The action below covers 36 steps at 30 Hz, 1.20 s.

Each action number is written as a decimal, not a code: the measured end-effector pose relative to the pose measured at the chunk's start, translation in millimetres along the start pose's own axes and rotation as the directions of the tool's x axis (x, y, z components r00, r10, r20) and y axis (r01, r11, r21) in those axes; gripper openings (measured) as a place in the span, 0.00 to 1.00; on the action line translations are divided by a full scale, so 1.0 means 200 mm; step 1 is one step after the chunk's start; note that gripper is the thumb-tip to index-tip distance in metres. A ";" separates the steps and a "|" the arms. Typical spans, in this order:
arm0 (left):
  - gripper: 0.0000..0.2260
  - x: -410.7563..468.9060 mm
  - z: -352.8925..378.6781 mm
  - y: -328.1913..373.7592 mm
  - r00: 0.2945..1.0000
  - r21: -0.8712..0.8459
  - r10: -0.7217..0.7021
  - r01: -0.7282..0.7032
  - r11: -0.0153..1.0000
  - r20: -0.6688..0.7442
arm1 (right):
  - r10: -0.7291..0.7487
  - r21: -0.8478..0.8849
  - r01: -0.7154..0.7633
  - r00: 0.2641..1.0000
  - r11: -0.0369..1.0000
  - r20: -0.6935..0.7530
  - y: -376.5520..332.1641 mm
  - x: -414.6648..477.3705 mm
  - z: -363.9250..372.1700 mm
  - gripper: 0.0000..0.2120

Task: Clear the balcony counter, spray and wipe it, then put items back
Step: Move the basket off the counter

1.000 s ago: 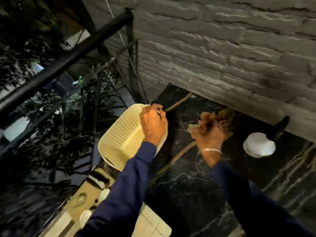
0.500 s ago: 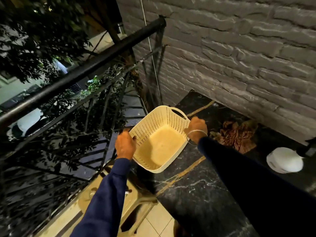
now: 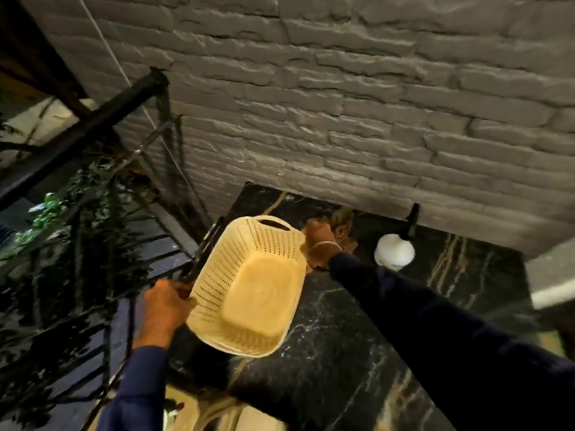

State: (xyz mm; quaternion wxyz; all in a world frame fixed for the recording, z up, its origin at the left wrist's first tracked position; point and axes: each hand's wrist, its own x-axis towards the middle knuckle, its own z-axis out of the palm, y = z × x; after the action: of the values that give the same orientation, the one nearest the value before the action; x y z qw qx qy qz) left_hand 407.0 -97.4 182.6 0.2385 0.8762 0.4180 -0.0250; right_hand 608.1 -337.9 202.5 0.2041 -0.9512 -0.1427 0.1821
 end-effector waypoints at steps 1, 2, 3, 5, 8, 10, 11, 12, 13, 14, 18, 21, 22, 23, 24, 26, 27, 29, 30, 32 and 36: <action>0.13 -0.02 0.00 0.05 0.999 0.000 0.000 0.000 1.000 0.048 | 0.011 0.051 -0.010 1.000 0.999 -0.019 0.05 -0.01 -0.05 0.19; 0.13 -0.05 -0.01 0.12 0.996 -0.003 0.009 -0.009 1.000 0.092 | 0.036 0.094 -0.032 0.999 0.995 -0.041 0.10 -0.04 -0.11 0.19; 0.13 -0.08 -0.01 0.18 0.991 -0.013 0.027 -0.026 1.000 0.131 | 0.072 0.138 -0.065 0.996 0.988 -0.043 0.14 -0.07 -0.16 0.18; 0.11 -0.16 -0.01 0.30 0.970 -0.004 0.066 -0.067 0.998 0.234 | 0.108 0.177 -0.102 0.994 0.979 -0.027 0.24 -0.15 -0.25 0.15; 0.07 -0.27 0.03 0.44 0.897 0.013 0.083 -0.098 0.995 0.433 | 0.080 0.172 -0.075 0.997 0.982 -0.023 0.38 -0.30 -0.36 0.14; 0.08 -0.34 0.09 0.53 0.849 0.021 0.095 -0.124 0.992 0.519 | 0.122 0.081 -0.120 0.992 0.989 -0.018 0.48 -0.40 -0.41 0.16; 0.10 -0.38 0.13 0.57 0.829 -0.001 0.099 -0.118 0.993 0.550 | 0.152 0.057 -0.151 0.988 0.987 -0.011 0.54 -0.44 -0.43 0.16; 0.12 -0.42 0.16 0.60 0.805 -0.028 0.106 -0.110 0.994 0.583 | 0.165 0.053 -0.165 0.986 0.985 0.002 0.60 -0.47 -0.44 0.15; 0.14 -0.45 0.20 0.63 0.789 -0.045 0.111 -0.106 0.993 0.605 | 0.174 0.058 -0.175 0.985 0.983 0.018 0.66 -0.49 -0.45 0.15; 0.15 -0.48 0.23 0.66 0.769 -0.045 0.115 -0.111 0.993 0.629 | 0.178 0.076 -0.179 0.984 0.981 0.021 0.72 -0.54 -0.46 0.16; 0.18 -0.63 0.36 0.80 0.699 -0.040 0.126 -0.138 0.990 0.703 | 0.207 0.062 -0.208 0.978 0.976 0.026 0.98 -0.67 -0.51 0.14; 0.18 -0.78 0.47 0.93 0.664 -0.075 0.175 -0.176 0.982 0.727 | 0.270 0.044 -0.271 0.962 0.961 0.029 1.18 -0.76 -0.58 0.12; 0.18 -0.83 0.51 0.97 0.650 -0.086 0.187 -0.184 0.979 0.736 | 0.291 0.037 -0.291 0.957 0.956 0.015 1.25 -0.79 -0.60 0.12; 0.18 -0.88 0.55 1.01 0.642 -0.098 0.196 -0.186 0.978 0.742 | 0.312 0.034 -0.312 0.950 0.950 0.005 1.32 -0.81 -0.61 0.13; 0.17 -0.93 0.58 1.05 0.635 -0.111 0.207 -0.188 0.976 0.744 | 0.326 0.032 -0.325 0.946 0.945 -0.006 1.40 -0.83 -0.63 0.14; 0.17 -1.04 0.67 1.13 0.624 -0.135 0.232 -0.200 0.971 0.746 | 0.352 0.036 -0.351 0.936 0.936 -0.009 1.54 -0.88 -0.66 0.14; 0.17 -1.08 0.71 1.17 0.620 -0.144 0.243 -0.205 0.968 0.746 | 0.366 0.035 -0.365 0.931 0.930 -0.005 1.61 -0.91 -0.67 0.14; 0.17 -1.15 0.78 1.22 0.621 -0.159 0.263 -0.219 0.963 0.738 | 0.384 0.024 -0.384 0.923 0.923 0.000 1.73 -0.94 -0.69 0.13; 0.16 -1.18 0.82 1.25 0.618 -0.161 0.268 -0.224 0.961 0.739 | 0.395 0.023 -0.395 0.919 0.919 -0.002 1.80 -0.96 -0.70 0.13; 0.17 -1.25 0.88 1.31 0.606 -0.157 0.271 -0.235 0.959 0.748 | 0.408 0.003 -0.408 0.913 0.913 -0.010 1.92 -0.98 -0.70 0.13; 0.20 -1.40 0.96 1.37 0.588 -0.130 0.268 -0.267 0.955 0.763 | 0.412 -0.037 -0.412 0.911 0.911 -0.002 2.11 -1.00 -0.69 0.15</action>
State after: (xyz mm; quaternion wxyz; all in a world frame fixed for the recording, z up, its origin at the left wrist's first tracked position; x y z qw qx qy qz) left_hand 458.7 -531.2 189.2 0.3959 0.8327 0.1389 -0.3613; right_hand 567.5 -822.5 191.5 0.1431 -0.9630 0.0570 0.2212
